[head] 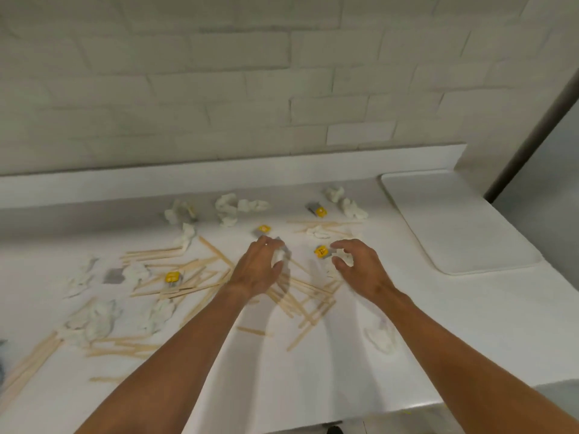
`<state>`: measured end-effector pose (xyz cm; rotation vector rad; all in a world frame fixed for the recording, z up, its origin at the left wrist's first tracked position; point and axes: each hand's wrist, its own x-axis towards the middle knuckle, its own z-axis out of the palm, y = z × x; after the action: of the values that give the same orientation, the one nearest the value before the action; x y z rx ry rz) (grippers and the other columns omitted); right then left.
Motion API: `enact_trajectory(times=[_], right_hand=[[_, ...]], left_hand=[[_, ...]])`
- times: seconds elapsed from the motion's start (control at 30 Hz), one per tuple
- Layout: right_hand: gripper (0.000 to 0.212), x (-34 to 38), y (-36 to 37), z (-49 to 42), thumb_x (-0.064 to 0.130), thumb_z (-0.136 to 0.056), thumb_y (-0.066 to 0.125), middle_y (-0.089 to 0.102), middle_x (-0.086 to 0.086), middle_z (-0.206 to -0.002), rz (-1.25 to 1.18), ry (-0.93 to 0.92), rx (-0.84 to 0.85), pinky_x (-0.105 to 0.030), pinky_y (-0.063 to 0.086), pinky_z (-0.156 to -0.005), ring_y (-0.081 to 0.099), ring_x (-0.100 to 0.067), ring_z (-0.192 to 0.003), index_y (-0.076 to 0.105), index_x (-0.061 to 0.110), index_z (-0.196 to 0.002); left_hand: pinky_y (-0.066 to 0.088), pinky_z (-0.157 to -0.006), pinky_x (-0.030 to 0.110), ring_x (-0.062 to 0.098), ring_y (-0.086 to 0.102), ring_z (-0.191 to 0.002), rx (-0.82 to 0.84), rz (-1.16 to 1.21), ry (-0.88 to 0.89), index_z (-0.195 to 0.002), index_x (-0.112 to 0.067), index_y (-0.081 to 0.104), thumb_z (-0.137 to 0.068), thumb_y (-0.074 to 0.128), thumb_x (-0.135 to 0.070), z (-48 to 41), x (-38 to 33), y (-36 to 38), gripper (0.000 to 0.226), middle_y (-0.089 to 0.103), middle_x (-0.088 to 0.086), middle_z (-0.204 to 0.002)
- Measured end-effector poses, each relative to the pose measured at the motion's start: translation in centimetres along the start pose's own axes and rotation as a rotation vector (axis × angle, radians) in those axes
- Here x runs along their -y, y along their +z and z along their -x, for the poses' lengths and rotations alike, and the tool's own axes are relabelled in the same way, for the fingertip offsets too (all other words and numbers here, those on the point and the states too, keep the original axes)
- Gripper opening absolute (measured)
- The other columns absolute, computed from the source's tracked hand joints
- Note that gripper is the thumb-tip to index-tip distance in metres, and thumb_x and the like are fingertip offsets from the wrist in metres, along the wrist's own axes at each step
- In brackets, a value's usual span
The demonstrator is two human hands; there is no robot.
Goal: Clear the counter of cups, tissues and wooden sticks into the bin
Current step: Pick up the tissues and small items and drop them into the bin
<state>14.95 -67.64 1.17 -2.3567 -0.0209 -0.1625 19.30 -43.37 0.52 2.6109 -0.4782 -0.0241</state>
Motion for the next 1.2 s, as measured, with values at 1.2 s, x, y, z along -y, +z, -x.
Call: enact_trajectory(times=[1.2], right_hand=[[0.017, 3.4, 2.1, -10.0, -0.001, -0.079, 0.072, 0.066, 0.003, -0.066, -0.434, -0.024, 0.426, -0.024, 0.048, -0.075, 0.060, -0.008, -0.068, 0.065, 0.014, -0.084]], left_hand=[[0.051, -0.071, 0.016, 0.007, 0.067, -0.083, -0.058, 0.862, -0.349, -0.125, -0.019, 0.059, -0.091, 0.065, -0.009, -2.9, -0.9, -0.9, 0.036, 0.066, 0.002, -0.104]])
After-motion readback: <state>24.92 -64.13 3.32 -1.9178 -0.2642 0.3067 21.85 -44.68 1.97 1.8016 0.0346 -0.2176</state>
